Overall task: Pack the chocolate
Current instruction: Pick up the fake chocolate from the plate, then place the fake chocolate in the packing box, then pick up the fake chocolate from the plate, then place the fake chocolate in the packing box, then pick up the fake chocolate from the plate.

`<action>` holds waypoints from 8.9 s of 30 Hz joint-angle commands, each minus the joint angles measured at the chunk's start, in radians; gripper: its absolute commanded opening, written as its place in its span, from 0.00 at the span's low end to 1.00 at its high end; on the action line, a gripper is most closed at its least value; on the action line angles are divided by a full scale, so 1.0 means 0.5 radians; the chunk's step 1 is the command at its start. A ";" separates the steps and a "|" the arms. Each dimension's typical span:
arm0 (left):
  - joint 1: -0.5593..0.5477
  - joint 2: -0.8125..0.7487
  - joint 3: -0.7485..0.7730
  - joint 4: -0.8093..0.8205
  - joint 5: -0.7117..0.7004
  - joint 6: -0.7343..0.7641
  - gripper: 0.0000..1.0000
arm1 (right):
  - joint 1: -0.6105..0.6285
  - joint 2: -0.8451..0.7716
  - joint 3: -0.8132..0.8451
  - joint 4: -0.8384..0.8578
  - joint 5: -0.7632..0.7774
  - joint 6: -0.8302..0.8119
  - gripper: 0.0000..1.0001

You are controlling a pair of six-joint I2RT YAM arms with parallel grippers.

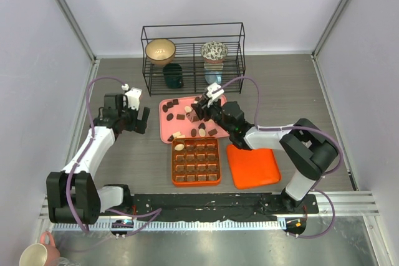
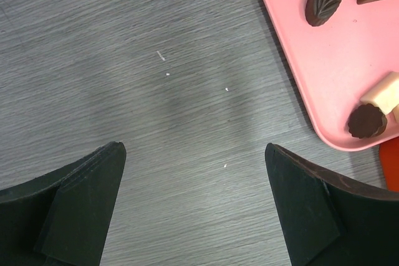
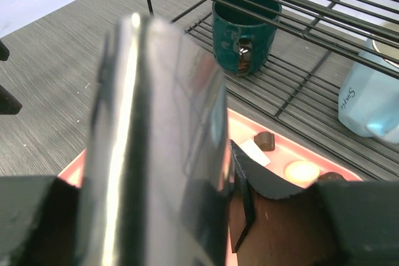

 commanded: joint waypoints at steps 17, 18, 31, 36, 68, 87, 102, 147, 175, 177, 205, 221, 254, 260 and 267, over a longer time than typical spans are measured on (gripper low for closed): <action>0.013 -0.071 0.081 -0.034 0.025 0.005 1.00 | 0.093 -0.681 0.002 -0.285 -0.038 -0.010 0.35; 0.016 -0.071 0.084 -0.034 0.025 0.002 1.00 | 0.123 -0.751 -0.035 -0.316 -0.034 -0.004 0.36; 0.013 -0.096 0.066 -0.044 0.012 0.005 1.00 | 0.393 -1.215 -0.330 -0.770 0.131 0.051 0.35; 0.013 -0.099 0.072 -0.059 0.016 -0.011 1.00 | 0.415 -1.267 -0.360 -0.804 0.150 0.066 0.36; 0.013 -0.080 0.097 -0.077 0.009 -0.023 1.00 | 0.342 -0.409 0.253 -0.148 0.089 -0.170 0.43; 0.013 -0.074 0.143 -0.108 -0.030 0.008 1.00 | 0.062 0.276 0.588 0.199 -0.179 0.066 0.50; 0.013 -0.099 0.124 -0.123 -0.055 0.038 1.00 | 0.047 0.429 0.585 0.236 -0.206 0.051 0.50; 0.013 -0.108 0.078 -0.099 0.019 -0.029 1.00 | 0.081 -1.387 -0.274 -0.972 -0.130 0.125 0.23; 0.013 -0.114 0.109 -0.111 0.019 -0.044 1.00 | 0.136 -1.273 -0.192 -0.933 -0.145 0.103 0.37; 0.013 -0.114 0.106 -0.108 0.022 -0.047 1.00 | 0.151 -1.219 -0.149 -0.869 -0.176 0.088 0.34; 0.016 -0.133 0.140 -0.142 -0.067 -0.017 1.00 | 0.160 0.340 0.861 -0.114 -0.262 -0.010 0.52; 0.022 -0.142 0.238 -0.222 -0.015 -0.060 1.00 | 0.160 0.619 0.950 -0.037 -0.206 -0.032 0.54; 0.022 -0.194 0.118 -0.197 -0.015 -0.008 1.00 | 0.179 0.139 0.662 -0.190 -0.237 -0.007 0.21; 0.022 -0.185 0.094 -0.163 -0.003 -0.014 1.00 | 0.252 -0.337 0.349 -0.362 -0.222 -0.035 0.20; 0.022 -0.136 0.109 -0.169 0.000 -0.035 1.00 | 0.442 -0.760 0.091 -0.589 -0.145 -0.029 0.21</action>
